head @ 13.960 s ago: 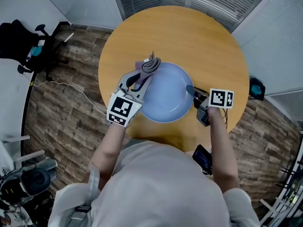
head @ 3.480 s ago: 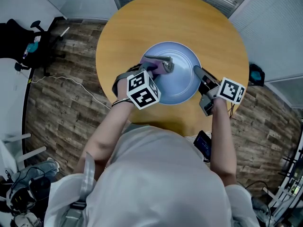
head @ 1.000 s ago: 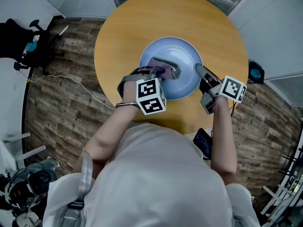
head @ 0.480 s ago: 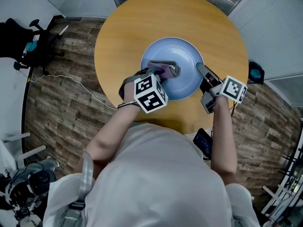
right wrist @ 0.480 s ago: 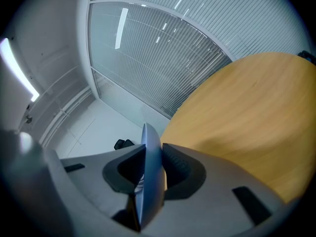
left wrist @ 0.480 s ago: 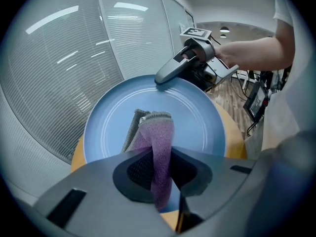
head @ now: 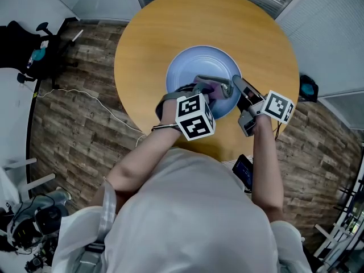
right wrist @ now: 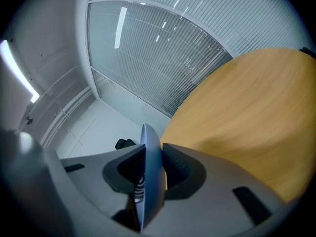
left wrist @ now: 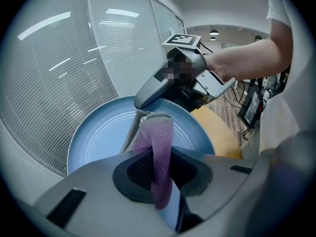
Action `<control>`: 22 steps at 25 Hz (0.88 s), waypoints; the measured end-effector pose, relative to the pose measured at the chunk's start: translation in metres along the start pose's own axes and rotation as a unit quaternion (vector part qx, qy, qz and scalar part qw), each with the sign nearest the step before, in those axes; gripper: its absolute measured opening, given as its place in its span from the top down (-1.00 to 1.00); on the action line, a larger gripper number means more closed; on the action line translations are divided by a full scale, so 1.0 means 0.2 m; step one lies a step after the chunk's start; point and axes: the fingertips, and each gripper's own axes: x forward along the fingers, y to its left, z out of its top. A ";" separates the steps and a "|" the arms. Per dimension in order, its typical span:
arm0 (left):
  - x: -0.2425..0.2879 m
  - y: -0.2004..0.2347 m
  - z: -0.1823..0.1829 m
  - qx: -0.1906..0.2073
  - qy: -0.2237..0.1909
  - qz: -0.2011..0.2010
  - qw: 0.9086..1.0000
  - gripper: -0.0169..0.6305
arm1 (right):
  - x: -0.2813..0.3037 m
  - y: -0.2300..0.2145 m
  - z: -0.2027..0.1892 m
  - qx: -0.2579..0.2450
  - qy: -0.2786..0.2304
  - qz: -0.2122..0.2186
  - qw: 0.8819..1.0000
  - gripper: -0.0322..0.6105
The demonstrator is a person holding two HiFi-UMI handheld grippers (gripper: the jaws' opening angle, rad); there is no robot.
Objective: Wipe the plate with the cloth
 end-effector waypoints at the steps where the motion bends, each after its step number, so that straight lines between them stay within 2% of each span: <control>1: 0.00 -0.01 0.02 0.006 -0.001 -0.001 1.000 0.73 | 0.00 0.00 0.00 0.000 0.001 -0.001 1.000 0.59; 4: 0.02 -0.05 0.04 0.061 0.008 -0.002 0.998 0.73 | -0.03 -0.07 -0.02 0.007 0.006 -0.046 0.999 0.59; 6: 0.03 -0.09 0.04 0.102 0.019 -0.001 0.995 0.73 | -0.02 -0.07 -0.03 0.011 0.007 -0.043 0.999 0.59; 8: 0.04 -0.11 0.03 0.120 0.025 0.000 0.992 0.73 | -0.01 -0.07 -0.04 0.012 0.007 -0.030 0.999 0.59; 10: 0.05 -0.12 0.03 0.132 0.028 0.003 0.991 0.73 | -0.04 -0.12 -0.04 0.016 0.009 -0.053 0.998 0.59; 15: 0.05 -0.13 0.00 0.146 0.034 0.004 0.989 0.73 | -0.03 -0.10 -0.04 0.022 0.002 -0.029 0.999 0.59; 22: 0.03 -0.06 -0.08 0.113 0.038 0.009 0.993 0.73 | -0.05 -0.10 0.01 0.030 -0.011 -0.020 0.999 0.58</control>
